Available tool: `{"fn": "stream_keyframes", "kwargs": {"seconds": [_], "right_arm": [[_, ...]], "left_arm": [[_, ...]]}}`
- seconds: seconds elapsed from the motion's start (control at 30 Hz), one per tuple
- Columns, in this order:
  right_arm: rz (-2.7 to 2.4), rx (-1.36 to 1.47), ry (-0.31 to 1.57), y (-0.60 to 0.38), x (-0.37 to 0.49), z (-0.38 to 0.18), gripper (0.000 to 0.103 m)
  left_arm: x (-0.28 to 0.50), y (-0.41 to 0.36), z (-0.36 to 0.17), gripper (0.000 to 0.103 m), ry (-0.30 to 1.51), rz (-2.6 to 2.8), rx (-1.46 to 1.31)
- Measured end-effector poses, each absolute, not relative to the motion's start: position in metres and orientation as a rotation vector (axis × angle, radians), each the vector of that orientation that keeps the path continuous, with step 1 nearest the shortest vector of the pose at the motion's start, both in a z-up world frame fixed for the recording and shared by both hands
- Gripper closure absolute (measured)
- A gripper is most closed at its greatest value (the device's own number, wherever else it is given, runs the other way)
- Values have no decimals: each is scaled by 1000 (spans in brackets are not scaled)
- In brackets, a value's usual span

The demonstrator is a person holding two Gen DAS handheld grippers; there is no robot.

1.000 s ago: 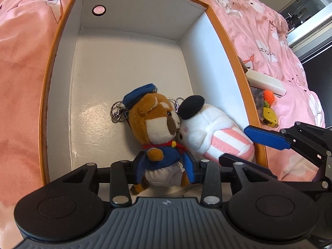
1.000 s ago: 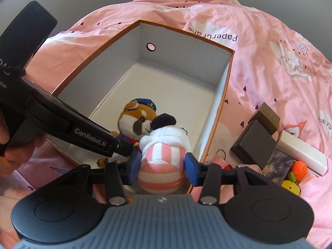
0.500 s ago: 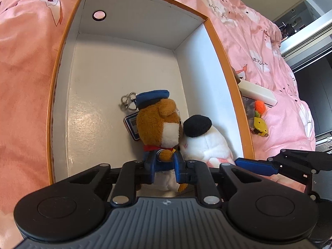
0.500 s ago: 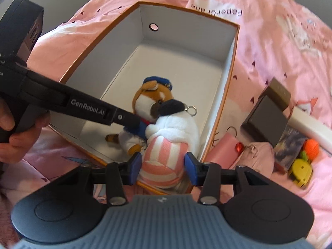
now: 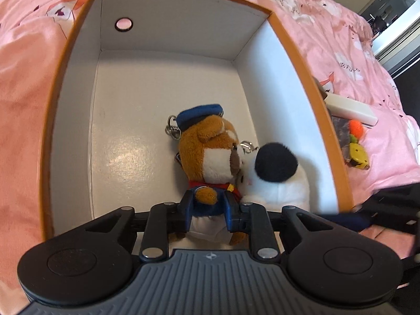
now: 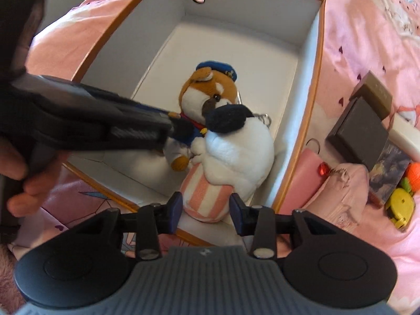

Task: Organize objects
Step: 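Set both plushes against the box wall and open both tools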

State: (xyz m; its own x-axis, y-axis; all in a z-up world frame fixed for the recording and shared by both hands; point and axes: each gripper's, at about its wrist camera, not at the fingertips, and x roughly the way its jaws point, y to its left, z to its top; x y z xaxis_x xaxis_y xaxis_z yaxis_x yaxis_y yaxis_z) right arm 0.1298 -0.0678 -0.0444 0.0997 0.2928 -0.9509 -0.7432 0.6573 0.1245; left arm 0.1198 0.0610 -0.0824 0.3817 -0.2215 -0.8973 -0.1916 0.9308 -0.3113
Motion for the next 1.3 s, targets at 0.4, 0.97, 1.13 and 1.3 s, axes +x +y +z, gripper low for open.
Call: {"fn": "stream_keyframes", "kwargs": {"seconds": [0.4,0.97,1.13,1.3], "right_arm": [[955,-742,935,-46,138,-36,49],[1089,-731,895,-59,158,-43,72],[1091,-730,903,-61,157,-46,72],[1073,-754,913,-55,153,-57,72]], "left_arm": [[129,71,-94,65,1248,-27,-484],[112,63,-73,69,1348,-89,-352],[116,61,-82,69,1367,-58,-400],[118,49,-95,69,1370,-44,-396]]}}
